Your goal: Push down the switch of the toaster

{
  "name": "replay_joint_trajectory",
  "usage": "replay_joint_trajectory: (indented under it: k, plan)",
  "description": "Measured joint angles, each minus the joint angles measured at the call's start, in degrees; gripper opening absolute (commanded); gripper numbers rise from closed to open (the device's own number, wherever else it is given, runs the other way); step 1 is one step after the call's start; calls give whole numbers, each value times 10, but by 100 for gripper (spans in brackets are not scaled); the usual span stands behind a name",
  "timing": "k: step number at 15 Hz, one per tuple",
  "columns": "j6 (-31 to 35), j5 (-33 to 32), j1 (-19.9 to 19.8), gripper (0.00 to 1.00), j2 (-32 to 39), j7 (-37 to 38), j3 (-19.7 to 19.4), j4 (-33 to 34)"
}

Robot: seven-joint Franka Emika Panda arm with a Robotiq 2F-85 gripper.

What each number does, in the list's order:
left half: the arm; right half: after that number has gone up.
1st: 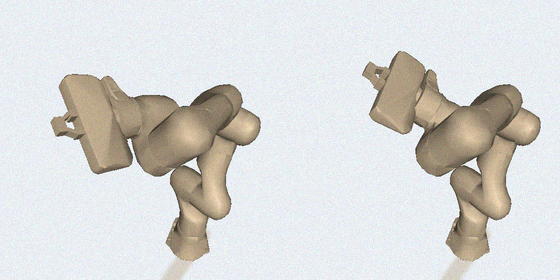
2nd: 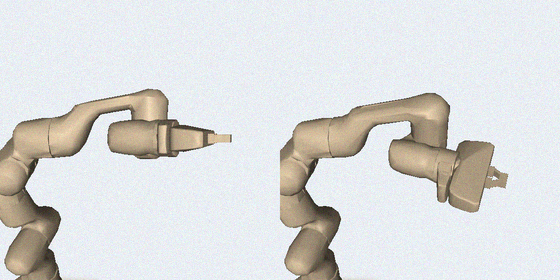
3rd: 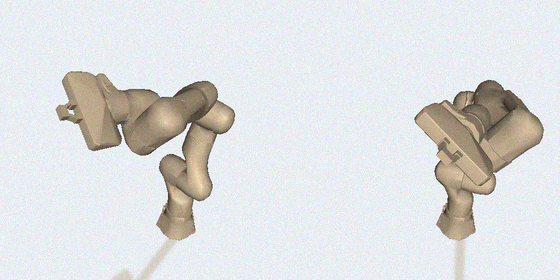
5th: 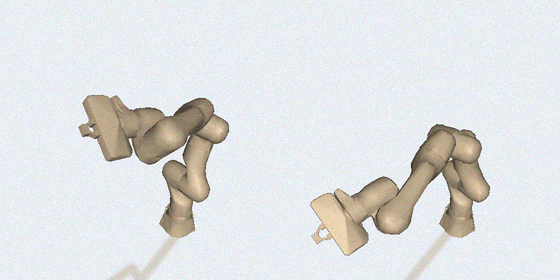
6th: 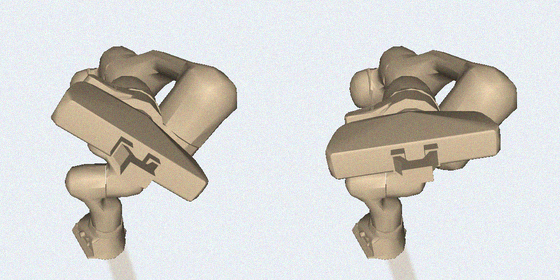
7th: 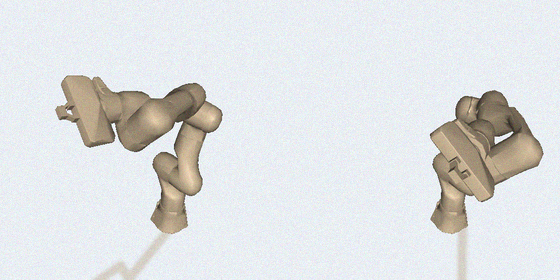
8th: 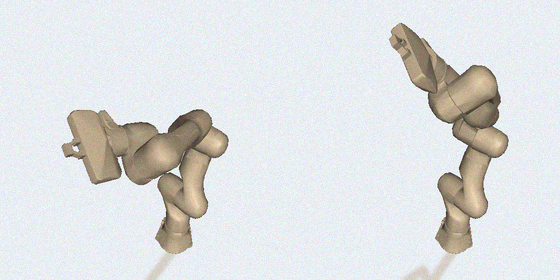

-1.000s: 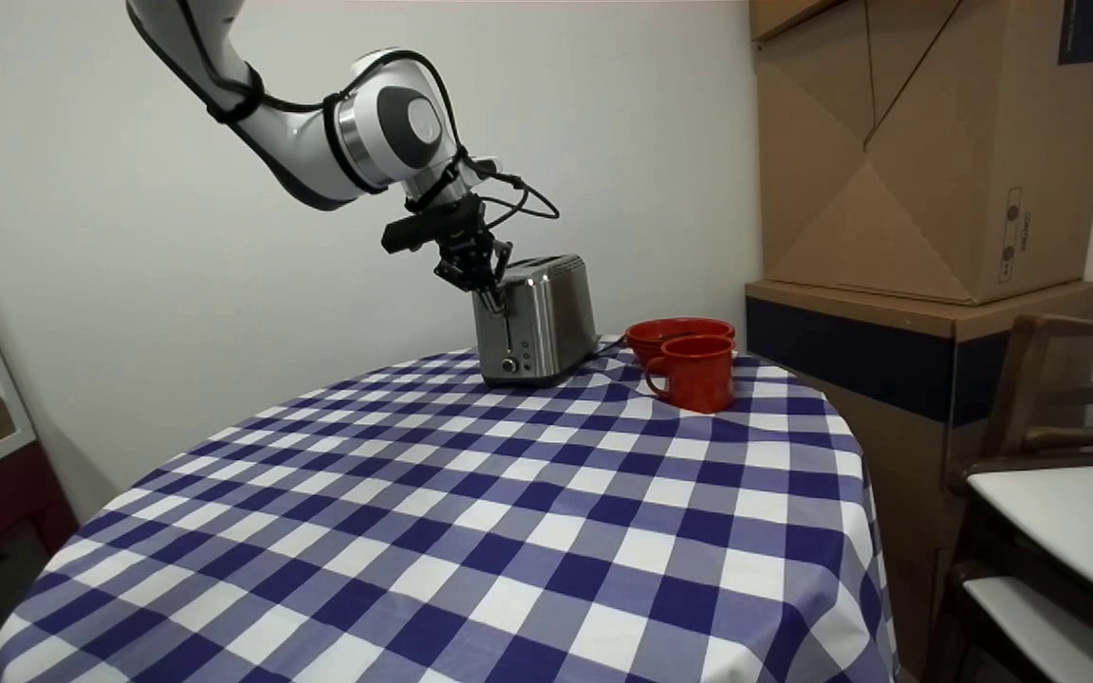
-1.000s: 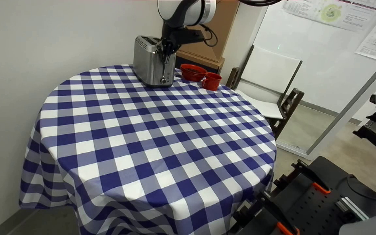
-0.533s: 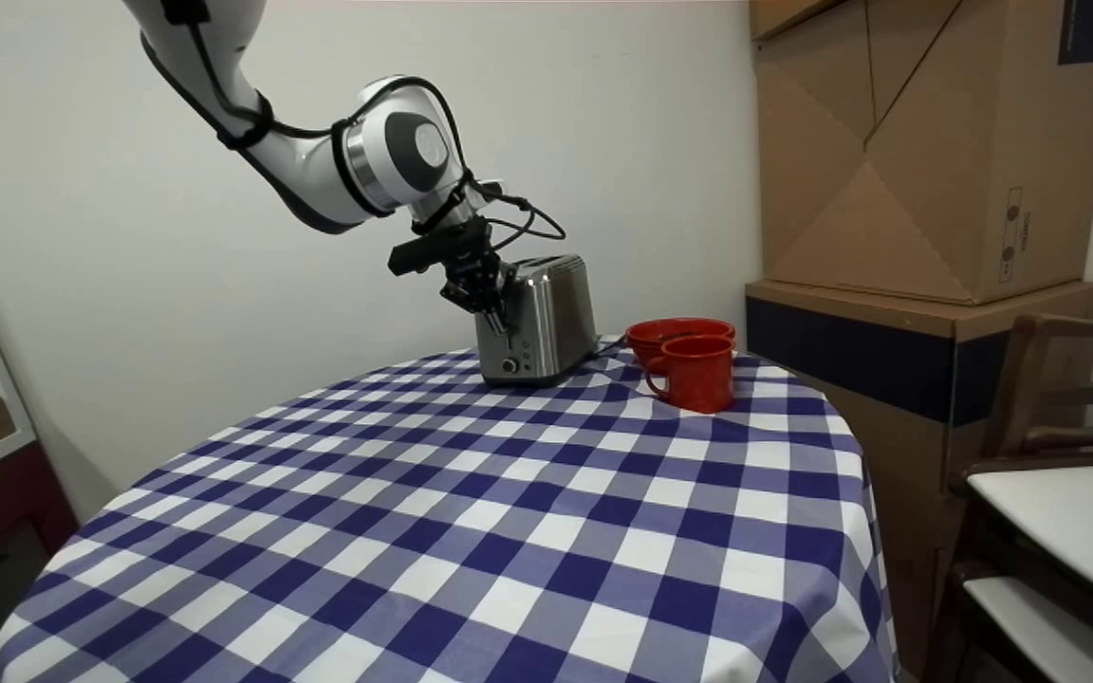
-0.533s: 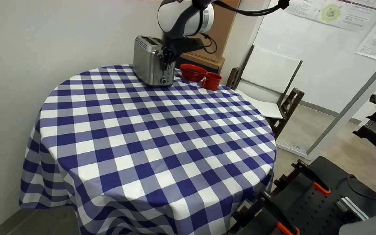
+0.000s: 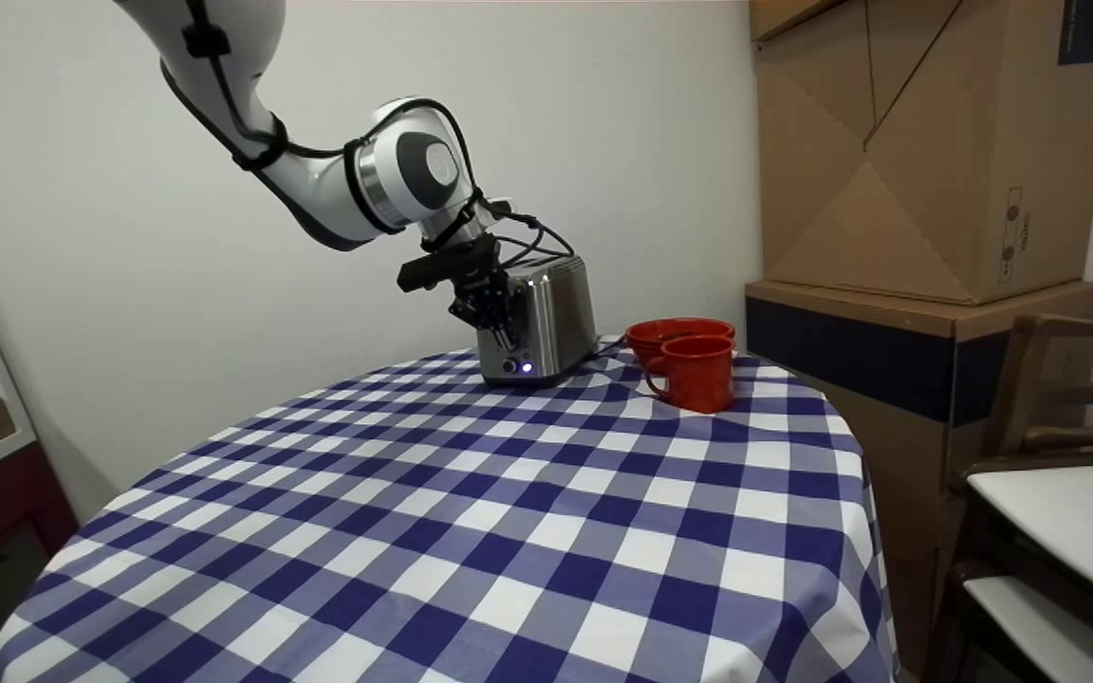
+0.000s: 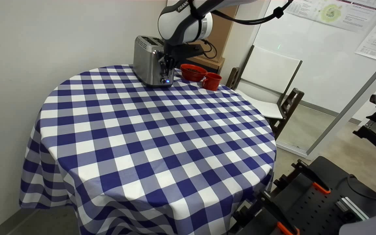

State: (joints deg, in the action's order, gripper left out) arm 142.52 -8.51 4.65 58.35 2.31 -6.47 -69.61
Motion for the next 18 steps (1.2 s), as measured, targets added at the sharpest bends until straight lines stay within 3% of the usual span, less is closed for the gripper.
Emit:
replay_joint_trajectory:
  k: [6,10,14,15,16,18]
  plan:
    - [-46,9,-11,0,1,-2,14,16]
    - [-139,48,-41,0,-26,-21,50,27]
    - [-251,97,-78,2,-105,-60,84,12]
    - [-269,101,-84,27,-130,-63,85,-3]
    - [-276,101,-89,27,-156,-63,84,-24]
    - [-276,101,-97,38,-204,-63,79,-77]
